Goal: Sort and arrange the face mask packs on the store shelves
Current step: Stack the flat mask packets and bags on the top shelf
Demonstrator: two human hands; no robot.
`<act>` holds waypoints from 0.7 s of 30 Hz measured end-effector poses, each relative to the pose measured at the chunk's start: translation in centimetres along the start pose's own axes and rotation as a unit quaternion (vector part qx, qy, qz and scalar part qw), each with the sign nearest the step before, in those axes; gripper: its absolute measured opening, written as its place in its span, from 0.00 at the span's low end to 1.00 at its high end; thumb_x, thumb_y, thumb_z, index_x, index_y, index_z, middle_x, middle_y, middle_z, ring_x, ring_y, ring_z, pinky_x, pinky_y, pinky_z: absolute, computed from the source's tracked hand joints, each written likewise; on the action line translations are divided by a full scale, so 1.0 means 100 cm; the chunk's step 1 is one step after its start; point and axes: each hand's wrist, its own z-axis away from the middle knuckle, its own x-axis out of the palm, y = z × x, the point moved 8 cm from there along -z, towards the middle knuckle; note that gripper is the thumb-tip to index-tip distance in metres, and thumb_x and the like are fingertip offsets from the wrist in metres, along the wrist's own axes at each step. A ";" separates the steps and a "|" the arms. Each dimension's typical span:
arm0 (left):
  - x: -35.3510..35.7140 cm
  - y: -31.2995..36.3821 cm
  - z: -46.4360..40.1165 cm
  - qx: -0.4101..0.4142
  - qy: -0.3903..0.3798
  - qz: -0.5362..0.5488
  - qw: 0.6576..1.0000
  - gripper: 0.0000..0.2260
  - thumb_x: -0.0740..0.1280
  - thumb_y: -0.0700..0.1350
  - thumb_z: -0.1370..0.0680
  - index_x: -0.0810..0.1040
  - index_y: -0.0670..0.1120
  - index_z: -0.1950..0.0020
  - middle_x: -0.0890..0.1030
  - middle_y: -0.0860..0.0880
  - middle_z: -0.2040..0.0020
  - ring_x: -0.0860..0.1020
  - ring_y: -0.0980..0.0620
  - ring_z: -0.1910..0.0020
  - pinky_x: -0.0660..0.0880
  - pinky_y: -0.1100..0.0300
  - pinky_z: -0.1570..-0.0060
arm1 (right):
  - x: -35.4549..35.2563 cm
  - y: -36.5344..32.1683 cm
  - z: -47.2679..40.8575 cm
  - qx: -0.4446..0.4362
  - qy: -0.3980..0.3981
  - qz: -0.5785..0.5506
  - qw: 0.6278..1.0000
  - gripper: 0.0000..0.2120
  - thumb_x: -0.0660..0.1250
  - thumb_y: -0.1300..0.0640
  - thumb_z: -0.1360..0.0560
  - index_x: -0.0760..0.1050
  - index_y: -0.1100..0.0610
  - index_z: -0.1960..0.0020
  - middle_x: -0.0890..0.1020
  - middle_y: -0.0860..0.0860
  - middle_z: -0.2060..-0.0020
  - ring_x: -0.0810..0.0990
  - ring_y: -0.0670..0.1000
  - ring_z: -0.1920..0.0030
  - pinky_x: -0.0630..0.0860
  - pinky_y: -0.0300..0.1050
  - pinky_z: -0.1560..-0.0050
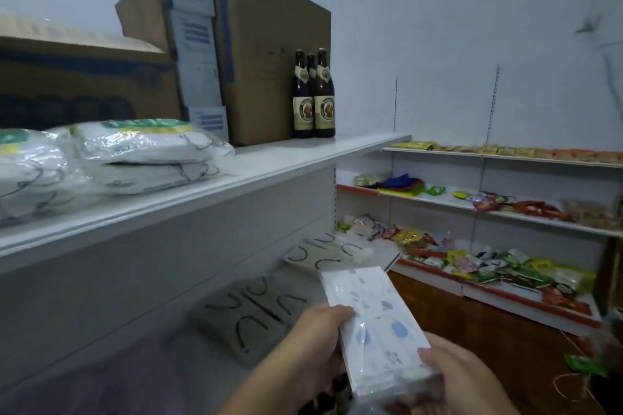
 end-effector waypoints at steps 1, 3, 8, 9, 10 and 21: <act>0.010 0.021 -0.008 0.012 -0.016 -0.010 1.000 0.10 0.57 0.37 0.19 0.77 0.37 0.43 0.85 0.40 0.57 0.84 0.43 0.60 0.80 0.53 0.64 | -0.004 -0.019 -0.011 -0.008 0.019 0.011 1.000 0.20 0.60 0.69 0.24 0.83 0.57 0.68 0.85 0.54 0.69 0.83 0.58 0.64 0.75 0.47 0.63; 0.032 0.067 -0.021 0.045 -0.038 -0.030 0.998 0.11 0.57 0.37 0.19 0.76 0.39 0.41 0.85 0.42 0.56 0.84 0.46 0.62 0.80 0.56 0.66 | -0.017 -0.060 -0.030 -0.033 0.039 0.012 0.999 0.19 0.61 0.67 0.23 0.83 0.57 0.68 0.84 0.57 0.68 0.82 0.59 0.70 0.75 0.46 0.71; 0.083 0.189 -0.041 0.138 -0.074 -0.039 0.987 0.10 0.58 0.37 0.20 0.75 0.41 0.42 0.83 0.42 0.51 0.83 0.45 0.57 0.81 0.52 0.60 | -0.033 -0.173 -0.077 -0.113 0.027 -0.010 0.993 0.10 0.59 0.65 0.23 0.80 0.60 0.54 0.84 0.61 0.66 0.79 0.55 0.76 0.73 0.43 0.82; 0.087 0.213 -0.045 0.155 -0.071 -0.046 0.984 0.09 0.58 0.37 0.20 0.74 0.40 0.42 0.82 0.40 0.48 0.82 0.43 0.54 0.80 0.50 0.58 | -0.028 -0.194 -0.086 -0.125 0.011 -0.027 0.992 0.10 0.58 0.64 0.23 0.78 0.61 0.53 0.84 0.61 0.67 0.77 0.54 0.78 0.72 0.42 0.82; 0.090 0.235 -0.050 0.170 -0.067 -0.056 0.981 0.09 0.57 0.37 0.20 0.74 0.40 0.44 0.81 0.40 0.47 0.81 0.42 0.54 0.79 0.48 0.56 | -0.023 -0.214 -0.095 -0.136 0.001 -0.036 0.990 0.09 0.57 0.64 0.22 0.77 0.61 0.53 0.84 0.61 0.66 0.77 0.53 0.79 0.73 0.41 0.82; 0.009 0.356 -0.142 0.143 0.141 -0.285 0.937 0.07 0.63 0.42 0.20 0.76 0.39 0.53 0.79 0.45 0.70 0.78 0.51 0.74 0.75 0.62 0.73 | 0.062 -0.298 -0.269 -0.106 -0.134 0.042 0.984 0.11 0.63 0.67 0.25 0.70 0.66 0.43 0.73 0.61 0.53 0.77 0.50 0.73 0.74 0.39 0.77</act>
